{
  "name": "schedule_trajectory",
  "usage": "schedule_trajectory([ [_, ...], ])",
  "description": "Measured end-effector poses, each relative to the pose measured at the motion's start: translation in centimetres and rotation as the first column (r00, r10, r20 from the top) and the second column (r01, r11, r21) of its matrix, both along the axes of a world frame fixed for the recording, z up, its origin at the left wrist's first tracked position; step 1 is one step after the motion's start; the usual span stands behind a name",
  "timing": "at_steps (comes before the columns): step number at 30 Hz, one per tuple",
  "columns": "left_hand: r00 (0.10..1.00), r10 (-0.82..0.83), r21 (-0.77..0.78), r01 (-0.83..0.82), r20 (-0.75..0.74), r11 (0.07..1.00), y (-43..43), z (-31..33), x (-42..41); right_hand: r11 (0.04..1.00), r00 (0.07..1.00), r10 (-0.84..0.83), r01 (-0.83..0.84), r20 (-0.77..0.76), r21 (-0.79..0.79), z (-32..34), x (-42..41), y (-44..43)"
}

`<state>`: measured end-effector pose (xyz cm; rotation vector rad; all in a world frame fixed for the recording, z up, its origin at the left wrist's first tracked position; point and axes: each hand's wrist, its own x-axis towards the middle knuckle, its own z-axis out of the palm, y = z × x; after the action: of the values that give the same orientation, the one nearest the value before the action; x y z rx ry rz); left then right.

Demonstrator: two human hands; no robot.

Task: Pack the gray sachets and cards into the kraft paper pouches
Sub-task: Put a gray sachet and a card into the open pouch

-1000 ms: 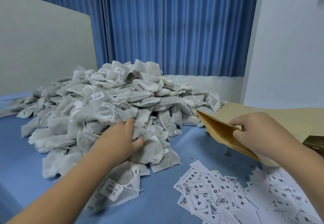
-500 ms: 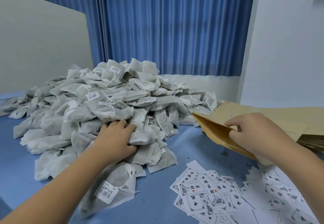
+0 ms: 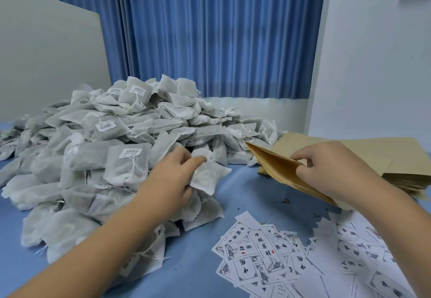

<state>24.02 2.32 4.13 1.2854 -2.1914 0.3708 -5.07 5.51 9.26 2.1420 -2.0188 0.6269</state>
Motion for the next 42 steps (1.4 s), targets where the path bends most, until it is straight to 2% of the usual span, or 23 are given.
schedule_trajectory([
  [6,0.968,-0.252,0.075,0.251,0.007,0.965,0.1,-1.0,-3.7,1.0,0.999,0.019,-0.019,0.045,-0.008,0.2,-0.6,0.0],
  [9,0.937,-0.338,0.108,0.346,-0.082,0.932,0.1,-1.7,-5.1,0.999,0.997,0.036,-0.034,0.069,-0.026,0.2,-1.0,-0.2],
  [12,0.879,-0.41,-0.007,0.421,-0.244,0.907,0.2,-1.9,-6.6,0.999,0.994,0.048,-0.046,0.099,-0.028,0.1,-1.3,-0.5],
  [16,0.722,-0.518,-0.228,0.467,-0.459,0.854,1.2,-1.4,-9.5,0.996,0.987,0.078,-0.073,0.141,-0.046,-0.1,-1.8,-0.8],
  [18,0.715,-0.582,-0.296,0.501,-0.387,0.813,1.8,-1.4,-10.3,0.992,0.979,0.122,-0.115,0.16,-0.055,0.0,-2.1,-0.7],
  [21,0.802,-0.594,-0.313,0.55,-0.06,0.774,2.6,-1.8,-11.0,0.986,0.96,0.168,-0.159,0.224,-0.057,0.3,-2.6,-0.7],
  [22,0.82,-0.572,-0.302,0.541,-0.018,0.785,2.8,-1.7,-11.3,0.987,0.96,0.163,-0.156,0.226,-0.048,0.3,-2.7,-0.8],
  [24,0.817,-0.575,-0.262,0.547,-0.042,0.795,3.0,-1.5,-11.7,0.989,0.967,0.149,-0.146,0.205,-0.033,0.1,-3.0,-1.1],
  [27,0.811,-0.57,-0.41,0.568,0.133,0.713,2.2,-1.8,-11.9,0.994,0.969,0.11,-0.106,0.223,-0.029,-0.1,-3.4,-1.3],
  [29,0.82,-0.549,-0.404,0.563,0.162,0.721,1.4,-2.1,-11.6,0.997,0.972,0.082,-0.079,0.218,-0.024,-0.4,-3.5,-1.5],
  [35,0.874,-0.444,-0.22,0.48,0.195,0.849,1.0,-2.4,-10.9,0.999,0.989,0.025,-0.029,0.147,0.024,-0.9,-3.6,-1.9],
  [39,0.892,-0.382,-0.135,0.42,0.242,0.897,1.0,-2.5,-10.9,0.998,0.989,0.002,-0.011,0.149,0.058,-1.1,-3.8,-1.9],
  [41,0.905,-0.382,-0.086,0.402,0.187,0.911,1.1,-2.4,-11.0,0.997,0.989,-0.005,-0.005,0.148,0.071,-1.1,-3.8,-1.9],
  [42,0.911,-0.399,-0.054,0.405,0.103,0.913,1.3,-2.3,-11.1,0.997,0.989,-0.007,-0.004,0.146,0.073,-1.1,-3.9,-1.9],
])
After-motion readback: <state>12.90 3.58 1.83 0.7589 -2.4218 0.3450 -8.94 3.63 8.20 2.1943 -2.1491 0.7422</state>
